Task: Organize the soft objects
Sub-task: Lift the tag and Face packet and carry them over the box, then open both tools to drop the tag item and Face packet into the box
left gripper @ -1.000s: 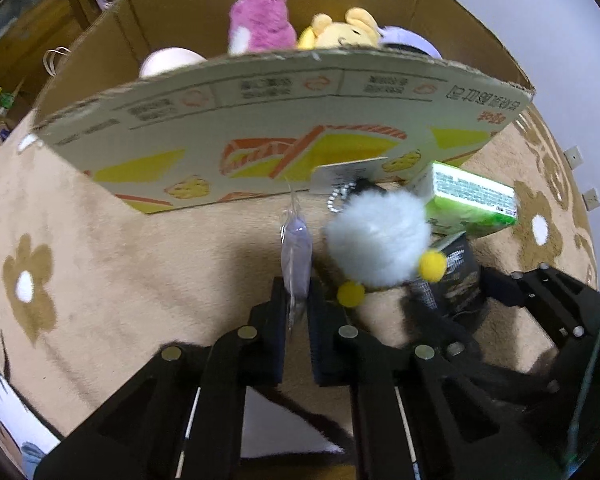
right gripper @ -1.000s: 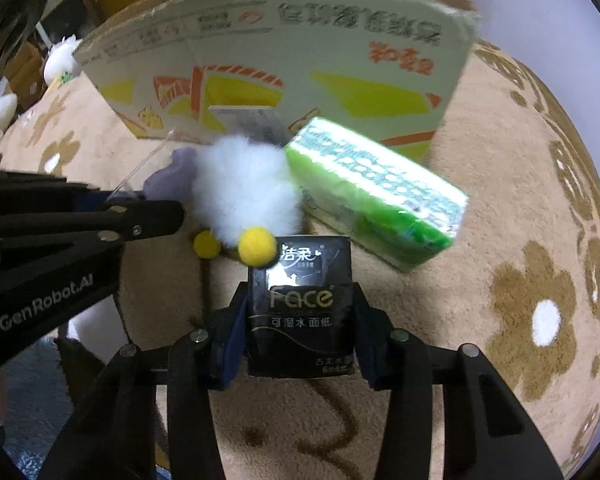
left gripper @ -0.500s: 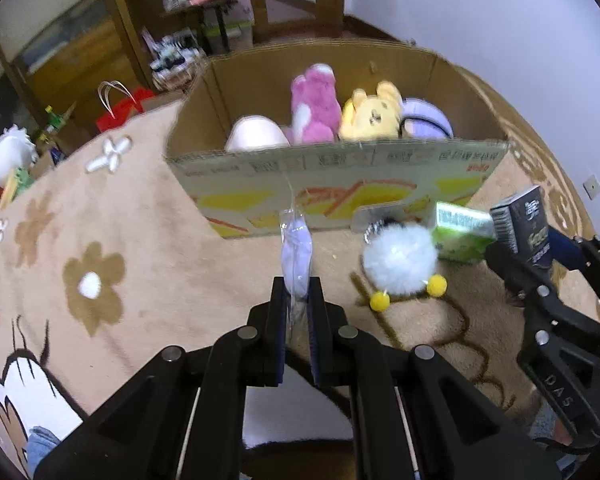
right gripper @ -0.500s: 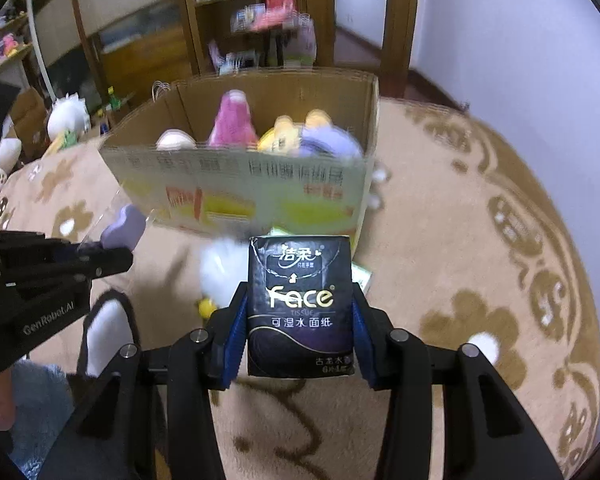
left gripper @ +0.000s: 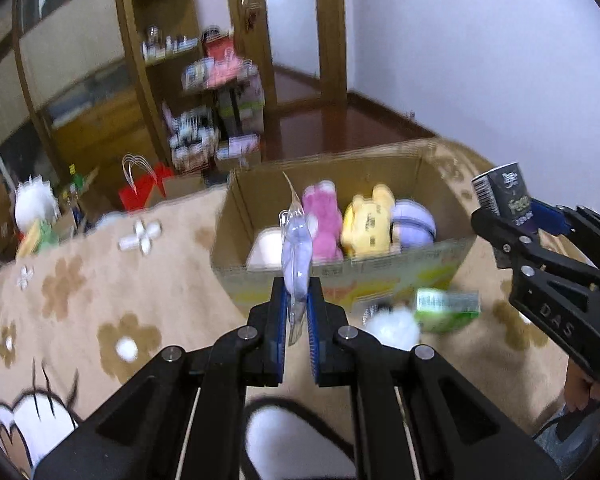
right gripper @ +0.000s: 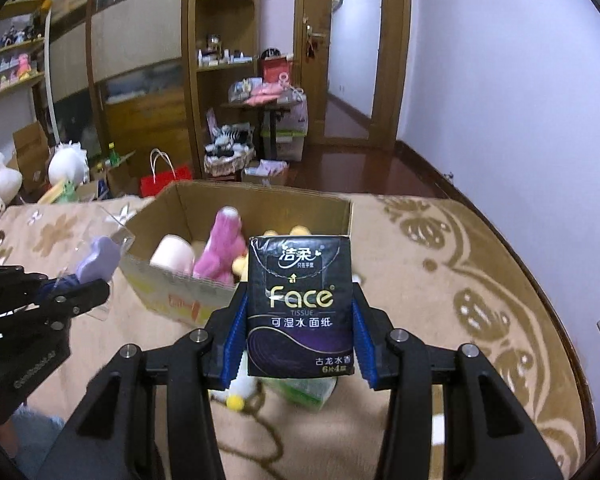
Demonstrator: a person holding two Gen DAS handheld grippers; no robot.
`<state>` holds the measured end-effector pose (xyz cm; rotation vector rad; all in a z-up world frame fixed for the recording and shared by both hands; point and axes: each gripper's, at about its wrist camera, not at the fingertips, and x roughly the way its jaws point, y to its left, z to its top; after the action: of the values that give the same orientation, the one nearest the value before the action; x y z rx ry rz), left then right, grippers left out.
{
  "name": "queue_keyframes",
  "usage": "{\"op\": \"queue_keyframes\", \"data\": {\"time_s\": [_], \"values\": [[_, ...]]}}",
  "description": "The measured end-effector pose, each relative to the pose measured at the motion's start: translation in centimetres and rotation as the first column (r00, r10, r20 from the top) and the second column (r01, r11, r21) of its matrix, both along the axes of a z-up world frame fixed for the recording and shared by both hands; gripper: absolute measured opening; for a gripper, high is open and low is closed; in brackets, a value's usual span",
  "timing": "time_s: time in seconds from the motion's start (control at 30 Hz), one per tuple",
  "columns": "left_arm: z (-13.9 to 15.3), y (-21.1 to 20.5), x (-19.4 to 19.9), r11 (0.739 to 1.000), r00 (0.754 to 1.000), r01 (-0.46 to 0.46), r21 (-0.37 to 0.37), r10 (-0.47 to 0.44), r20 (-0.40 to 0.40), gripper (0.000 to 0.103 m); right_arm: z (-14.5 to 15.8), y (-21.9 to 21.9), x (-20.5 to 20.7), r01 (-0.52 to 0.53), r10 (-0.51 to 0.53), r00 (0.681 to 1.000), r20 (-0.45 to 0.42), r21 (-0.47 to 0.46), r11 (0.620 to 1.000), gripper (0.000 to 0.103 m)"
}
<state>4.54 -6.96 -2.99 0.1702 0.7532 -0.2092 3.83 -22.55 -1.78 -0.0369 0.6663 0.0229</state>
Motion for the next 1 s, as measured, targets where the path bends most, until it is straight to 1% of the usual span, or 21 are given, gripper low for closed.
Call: {"op": "queue_keyframes", "data": {"time_s": [0.1, 0.23, 0.4, 0.67, 0.83, 1.0], "values": [[1.3, -0.1, 0.0, 1.0, 0.996, 0.01, 0.015, -0.011, 0.085, 0.009, 1.0, -0.3, 0.6, -0.004, 0.004, 1.0, 0.027, 0.008, 1.0, 0.049], [2.0, -0.4, 0.9, 0.999, 0.99, 0.015, 0.03, -0.019, 0.14, 0.009, 1.9, -0.4, 1.4, -0.007, 0.006, 0.998, 0.06, 0.009, 1.0, 0.049], [2.2, -1.1, 2.2, 0.998, 0.98, 0.023, 0.05, -0.033, 0.198, 0.009, 2.5, -0.4, 2.4, -0.034, 0.034, 0.995, 0.089, 0.004, 0.999, 0.049], [1.6, -1.2, 3.8, 0.999, 0.98, 0.023, 0.04, -0.03, 0.197, 0.009, 1.8, -0.1, 3.7, -0.071, 0.071, 0.992, 0.108, 0.004, 0.997, 0.049], [0.7, -0.9, 5.3, 0.999, 0.987, 0.015, 0.032, -0.02, 0.159, 0.009, 1.3, 0.4, 4.6, -0.105, 0.102, 0.988, 0.115, 0.022, 0.994, 0.049], [-0.4, -0.8, 6.5, 0.999, 0.992, -0.001, 0.054, -0.005, 0.123, 0.009, 0.6, 0.4, 5.7, -0.115, 0.111, 0.988, 0.111, 0.027, 0.993, 0.049]]}}
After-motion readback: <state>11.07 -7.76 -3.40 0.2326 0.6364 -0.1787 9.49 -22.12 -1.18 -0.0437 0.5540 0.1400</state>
